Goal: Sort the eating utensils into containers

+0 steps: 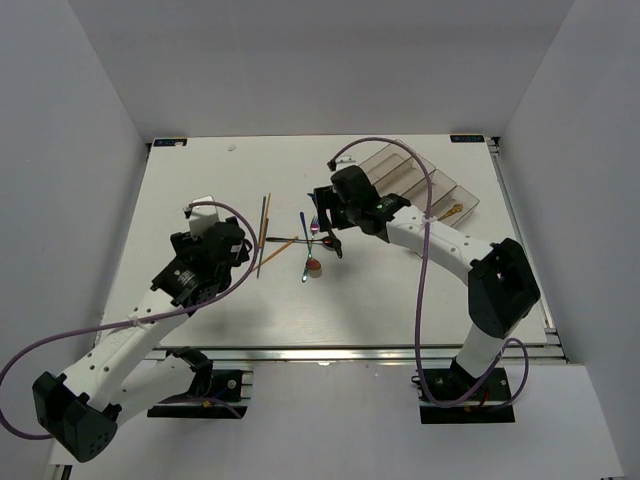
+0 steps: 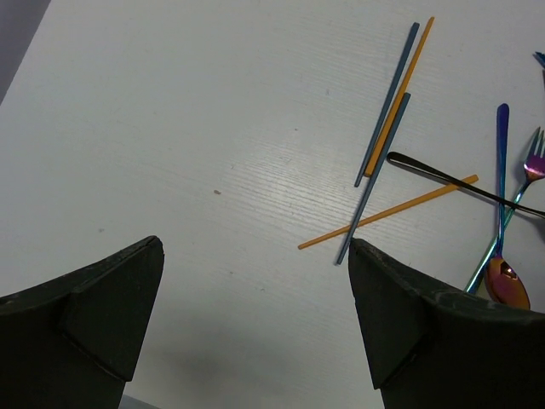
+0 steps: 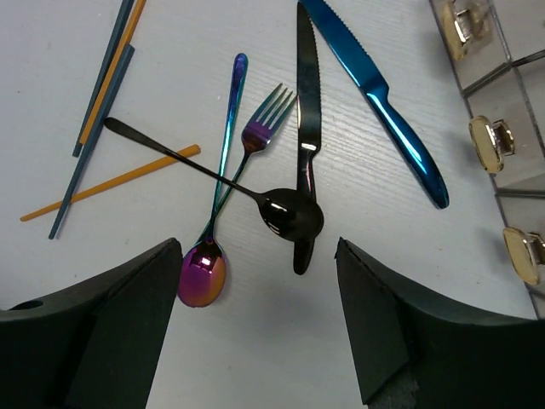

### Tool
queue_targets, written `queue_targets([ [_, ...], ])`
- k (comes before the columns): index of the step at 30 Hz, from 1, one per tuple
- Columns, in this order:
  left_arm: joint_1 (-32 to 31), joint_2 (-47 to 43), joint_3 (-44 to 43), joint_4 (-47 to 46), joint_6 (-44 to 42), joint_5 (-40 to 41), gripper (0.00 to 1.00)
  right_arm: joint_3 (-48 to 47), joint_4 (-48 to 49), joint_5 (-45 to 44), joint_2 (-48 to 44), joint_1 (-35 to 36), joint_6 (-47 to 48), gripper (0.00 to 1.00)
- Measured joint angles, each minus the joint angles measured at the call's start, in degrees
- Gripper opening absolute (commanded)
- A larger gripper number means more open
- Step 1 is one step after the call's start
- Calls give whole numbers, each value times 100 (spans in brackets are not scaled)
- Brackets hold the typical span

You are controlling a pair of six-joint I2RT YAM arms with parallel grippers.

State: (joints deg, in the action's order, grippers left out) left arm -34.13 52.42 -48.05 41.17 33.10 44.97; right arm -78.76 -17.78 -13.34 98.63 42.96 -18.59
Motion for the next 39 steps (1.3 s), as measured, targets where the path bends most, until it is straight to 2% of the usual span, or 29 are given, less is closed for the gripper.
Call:
queue_targets([
  [10, 186, 282, -48, -42, -20, -378, 98, 461, 79, 374, -59, 7, 157, 58],
  [24, 190, 278, -63, -79, -442, -415, 98, 247, -225, 343, 498, 293, 601, 58],
  [32, 192, 356, -63, -170, -568, -603, 98, -688, -289, -52, 1296, 308, 214, 55],
  [39, 192, 385, -44, -234, -610, -697, 98, -885, -323, 96, 1414, 363, 63, 50],
])
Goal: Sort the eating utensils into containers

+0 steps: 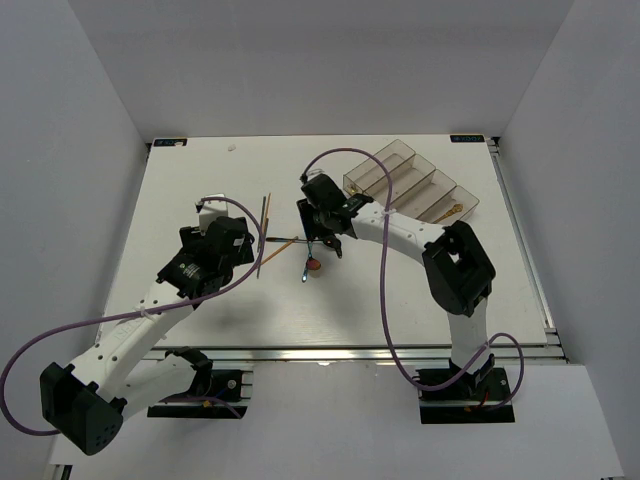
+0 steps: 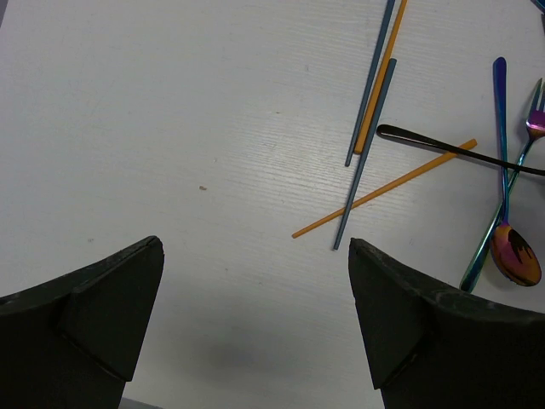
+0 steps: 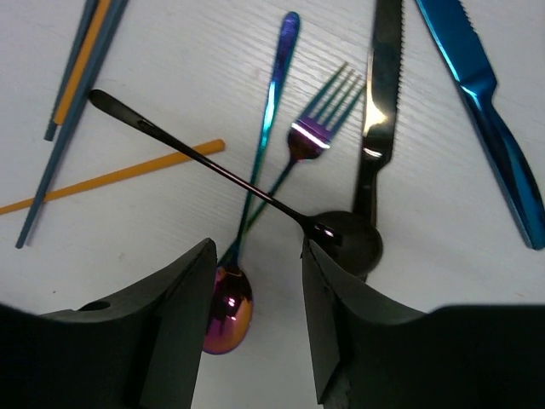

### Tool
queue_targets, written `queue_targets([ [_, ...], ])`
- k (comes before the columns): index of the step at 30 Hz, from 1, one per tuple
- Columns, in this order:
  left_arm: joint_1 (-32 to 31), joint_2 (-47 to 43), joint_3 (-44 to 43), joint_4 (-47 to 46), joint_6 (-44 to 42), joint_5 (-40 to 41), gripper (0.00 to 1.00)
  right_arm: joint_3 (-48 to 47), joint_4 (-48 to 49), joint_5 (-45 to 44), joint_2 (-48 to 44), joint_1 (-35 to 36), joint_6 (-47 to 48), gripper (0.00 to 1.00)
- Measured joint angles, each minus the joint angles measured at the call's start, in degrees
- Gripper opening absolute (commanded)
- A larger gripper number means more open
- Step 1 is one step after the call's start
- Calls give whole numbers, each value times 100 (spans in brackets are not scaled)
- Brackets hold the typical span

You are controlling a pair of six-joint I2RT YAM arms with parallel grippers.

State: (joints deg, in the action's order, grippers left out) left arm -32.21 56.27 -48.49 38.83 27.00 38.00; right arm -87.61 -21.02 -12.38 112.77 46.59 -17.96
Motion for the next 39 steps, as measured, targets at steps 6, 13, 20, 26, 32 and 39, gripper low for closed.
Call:
queue_targets([
  [6, 0, -96, 2, -17, -4, -15, 98, -323, -39, 118, 356, 199, 133, 48],
  [13, 0, -151, 2, -31, -7, -61, 98, -514, 22, 527, 688, 262, 1397, 44],
  [20, 0, -140, 2, -31, -24, -116, 98, -984, 9, 887, 1283, 256, 2964, 46],
  [26, 0, -129, 2, -35, -44, -157, 98, -1255, -59, 1158, 1585, 256, 3659, 45],
  [32, 0, -111, 4, -39, -66, -232, 98, -1456, -181, 1364, 1744, 212, 4013, 37],
  [39, 0, -92, 4, -50, -68, -264, 98, -1539, -275, 1663, 1794, 120, 4175, 29],
])
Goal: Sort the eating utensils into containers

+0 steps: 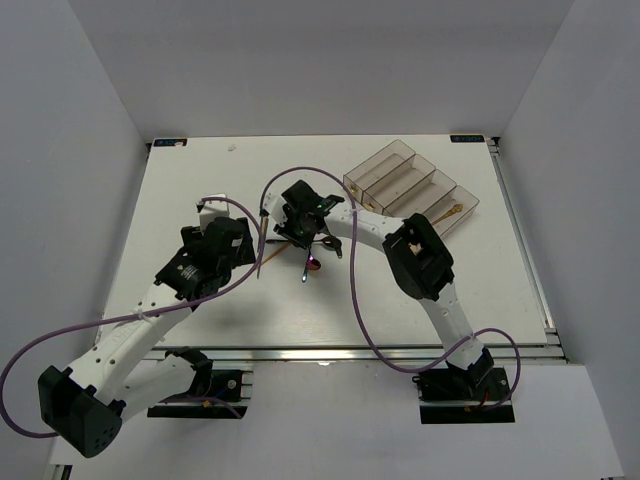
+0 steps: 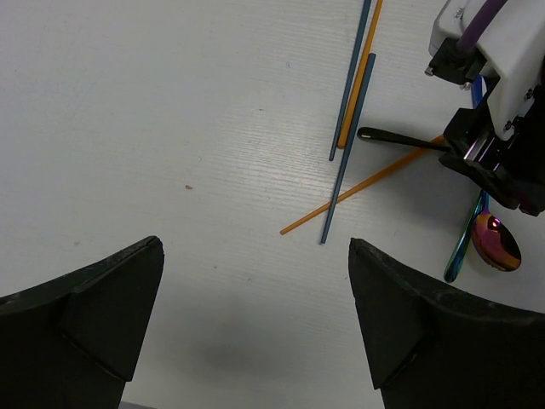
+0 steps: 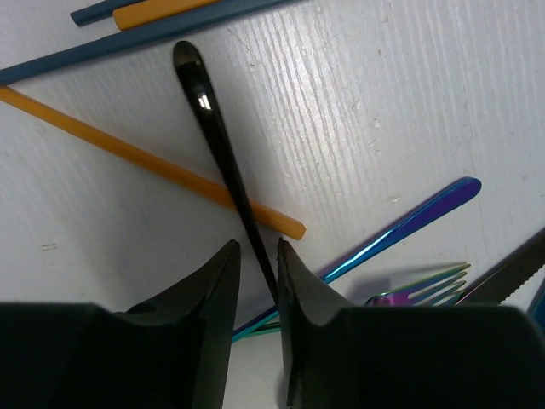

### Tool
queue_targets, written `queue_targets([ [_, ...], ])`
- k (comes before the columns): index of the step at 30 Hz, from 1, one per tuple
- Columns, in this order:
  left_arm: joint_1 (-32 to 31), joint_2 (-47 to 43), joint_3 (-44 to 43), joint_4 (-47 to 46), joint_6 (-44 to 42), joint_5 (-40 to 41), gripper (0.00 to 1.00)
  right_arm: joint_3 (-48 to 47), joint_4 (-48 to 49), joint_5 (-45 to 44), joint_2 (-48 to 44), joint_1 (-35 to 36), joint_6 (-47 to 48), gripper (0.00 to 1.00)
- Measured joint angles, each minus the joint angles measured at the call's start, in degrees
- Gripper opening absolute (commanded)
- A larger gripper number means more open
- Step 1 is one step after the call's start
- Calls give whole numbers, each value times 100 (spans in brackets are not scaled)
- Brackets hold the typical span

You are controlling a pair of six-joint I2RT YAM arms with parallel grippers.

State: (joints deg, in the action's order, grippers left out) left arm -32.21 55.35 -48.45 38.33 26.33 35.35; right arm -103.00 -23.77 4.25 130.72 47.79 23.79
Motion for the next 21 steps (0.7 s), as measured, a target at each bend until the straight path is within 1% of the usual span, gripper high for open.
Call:
queue_targets([
  [1, 0, 0, 0, -2, 0, -2, 98, 0, -20, 52, 0, -13, 24, 27],
  [3, 0, 4, 0, -2, 0, -4, 98, -15, -94, 160, 0, -37, 59, 19],
  [4, 0, 4, 0, 0, 0, -4, 98, -24, -116, 190, 2, -46, 70, 19],
  [6, 0, 4, 0, 0, 0, -4, 98, -39, -205, 278, 2, -63, 85, 14],
  [10, 0, 4, 0, -2, 0, -4, 98, -42, -245, 378, 2, -90, 87, 6],
  [12, 0, 4, 0, 0, 0, -4, 98, -39, -243, 391, 2, -90, 81, 0],
  [21, 0, 4, 0, 0, 0, -2, 98, -15, -286, 376, -94, -90, 37, 0],
])
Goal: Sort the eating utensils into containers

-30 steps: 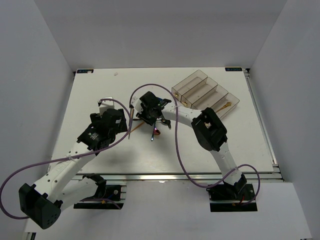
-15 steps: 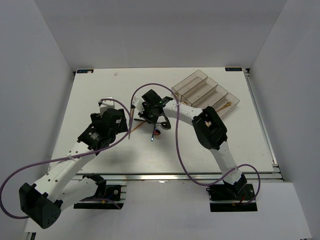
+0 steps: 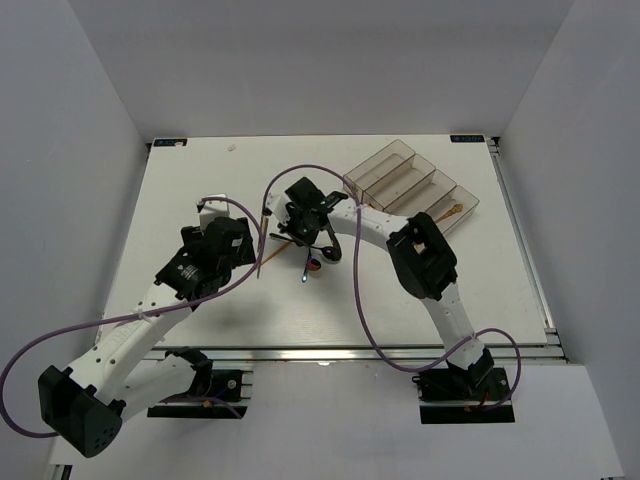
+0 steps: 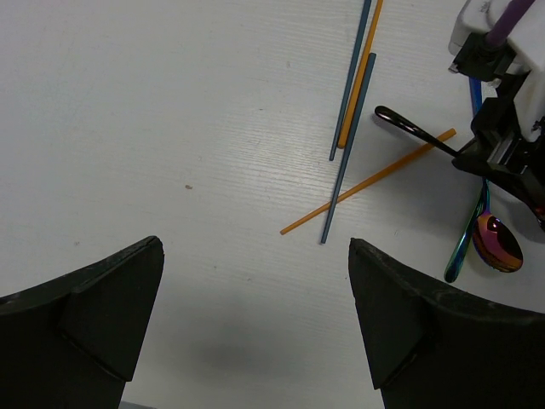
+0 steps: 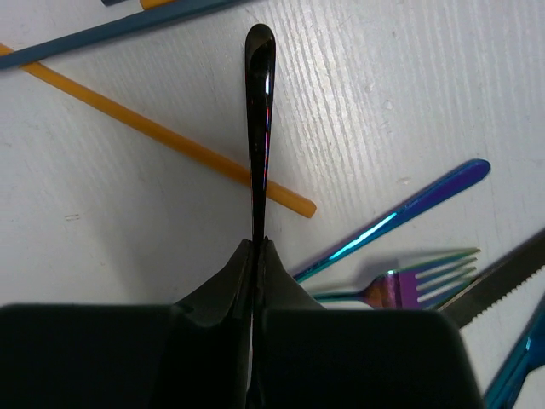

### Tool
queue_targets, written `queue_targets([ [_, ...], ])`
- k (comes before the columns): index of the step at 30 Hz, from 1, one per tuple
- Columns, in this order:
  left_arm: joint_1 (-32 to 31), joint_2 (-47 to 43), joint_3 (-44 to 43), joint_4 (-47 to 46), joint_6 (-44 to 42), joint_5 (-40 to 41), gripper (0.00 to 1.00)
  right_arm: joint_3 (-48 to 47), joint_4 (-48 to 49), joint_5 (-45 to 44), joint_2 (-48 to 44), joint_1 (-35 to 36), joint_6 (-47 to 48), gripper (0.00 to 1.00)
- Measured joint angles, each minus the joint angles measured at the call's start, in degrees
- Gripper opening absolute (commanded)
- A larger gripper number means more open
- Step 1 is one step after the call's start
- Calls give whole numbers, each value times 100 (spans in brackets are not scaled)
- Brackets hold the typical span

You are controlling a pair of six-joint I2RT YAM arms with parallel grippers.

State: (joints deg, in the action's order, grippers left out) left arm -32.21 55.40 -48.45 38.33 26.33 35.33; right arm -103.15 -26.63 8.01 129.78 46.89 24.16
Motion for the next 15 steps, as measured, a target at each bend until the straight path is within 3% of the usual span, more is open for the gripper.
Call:
queue_targets([
  [9, 0, -2, 2, 0, 2, 2, 98, 83, -59, -7, -1123, -197, -693, 0],
  [15, 0, -55, 7, 0, 2, 0, 98, -63, 114, -859, -1722, -1279, -2570, 0],
])
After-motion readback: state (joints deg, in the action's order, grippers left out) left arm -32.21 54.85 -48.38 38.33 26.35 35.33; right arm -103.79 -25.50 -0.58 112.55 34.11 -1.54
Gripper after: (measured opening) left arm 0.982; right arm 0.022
